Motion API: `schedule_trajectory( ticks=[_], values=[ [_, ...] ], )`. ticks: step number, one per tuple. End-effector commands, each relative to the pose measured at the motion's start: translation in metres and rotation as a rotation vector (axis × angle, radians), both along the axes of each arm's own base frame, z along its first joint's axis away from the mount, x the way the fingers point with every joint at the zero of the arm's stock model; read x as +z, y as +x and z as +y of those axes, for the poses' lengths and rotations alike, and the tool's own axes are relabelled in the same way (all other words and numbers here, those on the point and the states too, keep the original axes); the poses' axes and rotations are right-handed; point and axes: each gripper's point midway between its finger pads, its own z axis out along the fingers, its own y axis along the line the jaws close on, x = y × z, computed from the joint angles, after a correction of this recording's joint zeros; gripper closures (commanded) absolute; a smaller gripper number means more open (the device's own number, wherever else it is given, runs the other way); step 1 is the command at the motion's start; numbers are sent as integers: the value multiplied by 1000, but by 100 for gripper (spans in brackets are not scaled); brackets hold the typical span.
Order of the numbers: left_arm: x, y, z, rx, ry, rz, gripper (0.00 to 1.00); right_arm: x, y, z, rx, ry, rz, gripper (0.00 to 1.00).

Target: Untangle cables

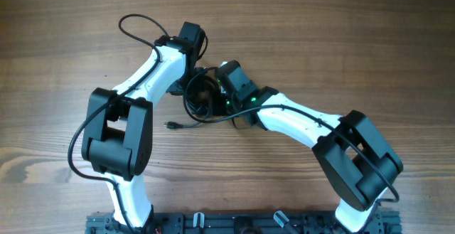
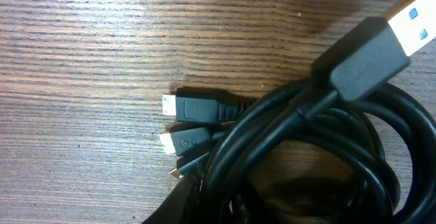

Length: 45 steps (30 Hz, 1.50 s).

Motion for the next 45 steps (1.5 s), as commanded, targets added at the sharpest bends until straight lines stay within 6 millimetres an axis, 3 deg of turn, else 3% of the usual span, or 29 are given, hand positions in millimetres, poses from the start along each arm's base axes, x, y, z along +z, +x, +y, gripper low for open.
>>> schedule_trajectory(
  ticks=[1,10,16,20,27,37,41,42,43,45],
  values=[
    [-5,0,-2,-5,-8,14,83,-34,-1,-7,-32,-58,42,84],
    [-5,-1,-2,-5,-8,14,83,-46,-12,-5,-24,-47,115,83],
    [-5,-1,-2,-5,-8,14,83,-53,-31,-12,-44,-62,227,81],
    [-5,0,-2,-5,-8,14,83,-53,-32,-10,-38,-62,225,80],
    [-5,0,-2,-5,-8,14,83,-62,-32,-7,-40,-73,214,70],
    [-5,0,-2,-5,-8,14,83,-68,-29,-5,-38,-68,207,82],
    [-5,-1,-3,-5,-16,16,83,-73,-31,-6,-37,-75,217,72],
    [-5,-1,-5,-6,-25,19,83,-73,-32,-5,-35,-71,221,77],
    [-5,-2,-6,-6,-35,23,83,-73,-32,-5,-35,-72,221,96],
    [-5,-2,-7,-7,-40,24,83,-67,-28,-4,-37,-59,210,96]
  ],
)
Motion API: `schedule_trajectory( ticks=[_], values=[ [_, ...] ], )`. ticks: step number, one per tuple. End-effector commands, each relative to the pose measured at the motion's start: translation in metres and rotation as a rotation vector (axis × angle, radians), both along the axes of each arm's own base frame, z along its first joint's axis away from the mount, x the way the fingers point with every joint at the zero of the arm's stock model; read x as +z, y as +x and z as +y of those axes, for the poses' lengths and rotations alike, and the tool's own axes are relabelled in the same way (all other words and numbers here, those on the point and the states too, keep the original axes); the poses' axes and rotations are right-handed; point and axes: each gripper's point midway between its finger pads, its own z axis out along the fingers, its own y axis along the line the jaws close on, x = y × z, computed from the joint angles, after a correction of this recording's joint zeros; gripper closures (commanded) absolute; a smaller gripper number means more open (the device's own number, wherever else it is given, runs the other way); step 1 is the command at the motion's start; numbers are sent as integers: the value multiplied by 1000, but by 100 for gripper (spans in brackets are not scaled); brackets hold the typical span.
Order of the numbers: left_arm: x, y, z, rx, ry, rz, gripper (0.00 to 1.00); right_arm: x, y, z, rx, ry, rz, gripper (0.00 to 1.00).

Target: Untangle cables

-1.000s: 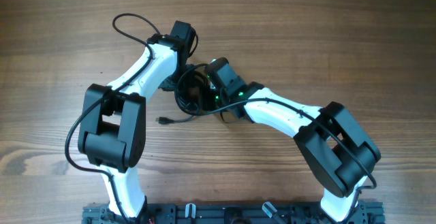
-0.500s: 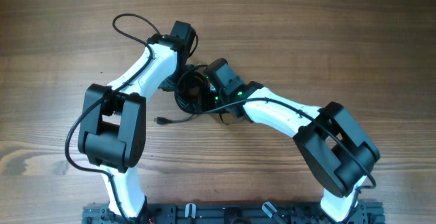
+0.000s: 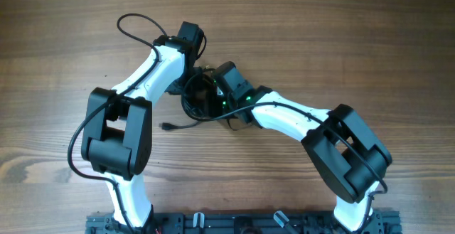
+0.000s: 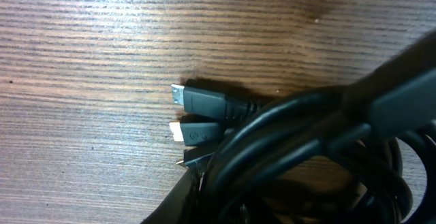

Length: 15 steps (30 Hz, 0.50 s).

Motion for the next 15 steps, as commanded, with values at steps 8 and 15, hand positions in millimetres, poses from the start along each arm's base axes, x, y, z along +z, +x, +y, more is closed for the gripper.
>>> schedule_trajectory(
  ticks=[8,15],
  values=[
    [-6,-1,-13,-1,-59,17,86,40,19,-30,-7,28,-72,96],
    [-10,1,-13,-2,-58,18,93,116,33,-41,17,114,-248,96]
  ],
)
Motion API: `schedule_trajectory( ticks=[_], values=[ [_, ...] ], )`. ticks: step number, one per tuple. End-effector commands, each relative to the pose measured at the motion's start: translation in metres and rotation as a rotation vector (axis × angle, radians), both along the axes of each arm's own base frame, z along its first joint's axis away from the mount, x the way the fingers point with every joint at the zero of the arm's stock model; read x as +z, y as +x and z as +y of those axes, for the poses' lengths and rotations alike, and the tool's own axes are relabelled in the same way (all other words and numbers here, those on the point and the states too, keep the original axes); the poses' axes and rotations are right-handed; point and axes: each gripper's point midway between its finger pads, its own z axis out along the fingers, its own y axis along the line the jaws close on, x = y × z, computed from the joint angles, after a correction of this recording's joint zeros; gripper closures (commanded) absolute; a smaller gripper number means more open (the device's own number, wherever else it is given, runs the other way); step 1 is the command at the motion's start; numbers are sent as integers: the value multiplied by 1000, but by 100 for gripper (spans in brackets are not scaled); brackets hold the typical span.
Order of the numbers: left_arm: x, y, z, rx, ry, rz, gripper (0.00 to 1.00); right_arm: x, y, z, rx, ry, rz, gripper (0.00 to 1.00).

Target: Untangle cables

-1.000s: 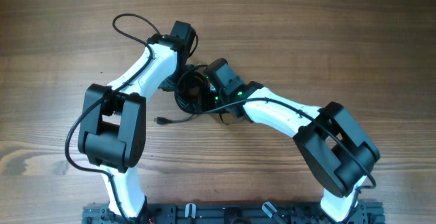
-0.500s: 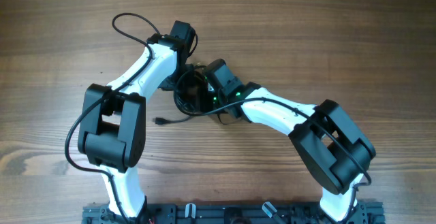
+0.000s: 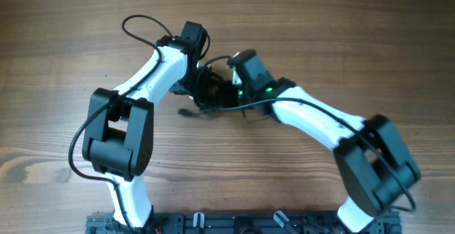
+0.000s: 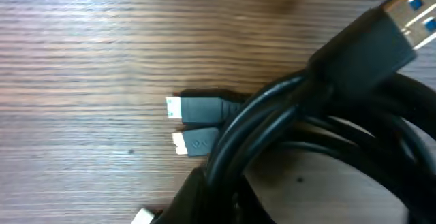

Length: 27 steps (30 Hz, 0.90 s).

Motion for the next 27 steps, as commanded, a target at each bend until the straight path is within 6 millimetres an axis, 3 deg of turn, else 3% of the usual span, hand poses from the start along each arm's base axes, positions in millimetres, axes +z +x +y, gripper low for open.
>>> schedule_trajectory(
  ticks=[1,7,16,22,25,27],
  values=[
    [-11,-1,10,13,40,19,93,62,9,-3,71,55,-190,96],
    [-11,1,15,15,68,9,94,76,8,-15,97,33,-239,96],
    [-11,2,17,7,83,5,94,108,37,-58,-68,178,-188,96],
    [-10,2,20,-21,101,1,94,100,45,-85,-129,163,-141,96],
    [-10,3,21,-21,110,-2,94,95,41,-86,-130,154,-116,94],
    [-10,3,21,-21,110,-2,94,89,36,-85,-127,143,-94,81]
  ],
)
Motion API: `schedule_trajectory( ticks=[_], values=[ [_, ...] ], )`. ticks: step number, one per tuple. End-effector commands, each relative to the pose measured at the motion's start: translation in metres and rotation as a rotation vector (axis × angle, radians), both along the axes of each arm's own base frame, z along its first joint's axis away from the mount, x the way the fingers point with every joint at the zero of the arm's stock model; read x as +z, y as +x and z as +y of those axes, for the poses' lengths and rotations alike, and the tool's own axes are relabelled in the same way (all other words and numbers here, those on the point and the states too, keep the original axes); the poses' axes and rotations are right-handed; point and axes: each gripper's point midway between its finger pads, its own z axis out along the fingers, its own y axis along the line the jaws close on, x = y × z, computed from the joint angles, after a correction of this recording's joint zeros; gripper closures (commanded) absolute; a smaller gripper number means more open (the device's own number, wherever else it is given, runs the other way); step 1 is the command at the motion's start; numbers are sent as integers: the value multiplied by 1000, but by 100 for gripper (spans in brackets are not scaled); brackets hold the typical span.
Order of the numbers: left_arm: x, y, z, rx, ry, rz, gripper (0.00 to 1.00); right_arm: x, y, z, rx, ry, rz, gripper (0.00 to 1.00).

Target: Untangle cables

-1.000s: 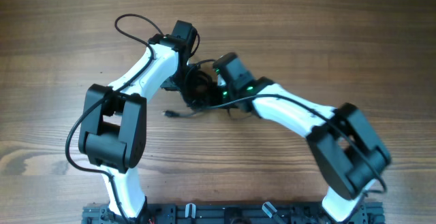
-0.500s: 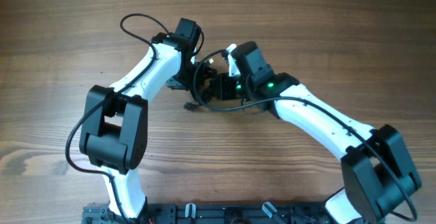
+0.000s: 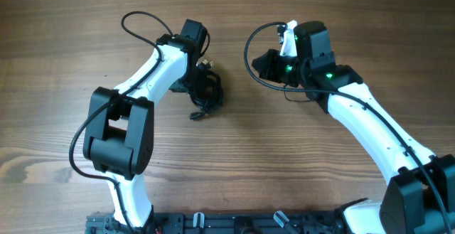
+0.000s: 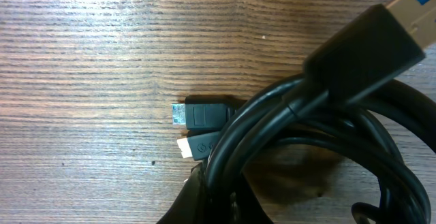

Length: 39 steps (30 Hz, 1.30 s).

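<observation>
A bundle of black cables (image 3: 206,92) lies on the wooden table left of centre. My left gripper (image 3: 198,75) is at its upper edge, shut on its strands. The left wrist view shows the coil (image 4: 306,129) close up, with a large USB plug (image 4: 364,43) on top and two small plugs (image 4: 204,114) poking out to the left. Dark fingers (image 4: 204,200) pinch the strands at the bottom edge. To the right, my right gripper (image 3: 264,62) holds a separate thin black cable (image 3: 250,45) that arcs up in a loop, well apart from the bundle.
The left arm's own supply cable (image 3: 131,24) loops over the table at the back left. A black rail (image 3: 249,223) runs along the front edge. Bare wooden table (image 3: 234,156) lies between the two arms.
My right gripper was at the bundle beside the left one; now it is well to the right, with one thin cable out of the bundle. The bundle looks smaller. My left gripper stays shut on it.
At first both grippers met over the tangled bundle at the table's middle, the left one shut on its strands. They stayed there, the right arm shifting slightly. Now the right gripper holds one cable apart on the right, and the left holds the remaining coil.
</observation>
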Motion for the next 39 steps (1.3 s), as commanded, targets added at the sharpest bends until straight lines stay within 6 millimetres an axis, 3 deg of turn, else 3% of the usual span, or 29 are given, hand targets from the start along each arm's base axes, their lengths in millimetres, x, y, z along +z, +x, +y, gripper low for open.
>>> schedule_trajectory(
  ticks=[1,4,11,18,23,39],
  values=[
    [-11,-4,11,-12,54,24,94,-1,-10,7,27,10,38,72],
    [-11,-4,11,-11,54,24,94,-16,-25,11,56,-25,100,63],
    [-11,-5,11,-11,50,25,94,-53,-43,37,139,-75,176,61],
    [-11,-5,11,-12,50,25,96,-95,-44,64,199,-81,215,62],
    [-11,-5,11,-11,50,25,96,-105,-46,84,268,-11,219,62],
    [-11,-5,6,-13,23,29,96,-140,-53,108,314,-33,215,67]
  ],
)
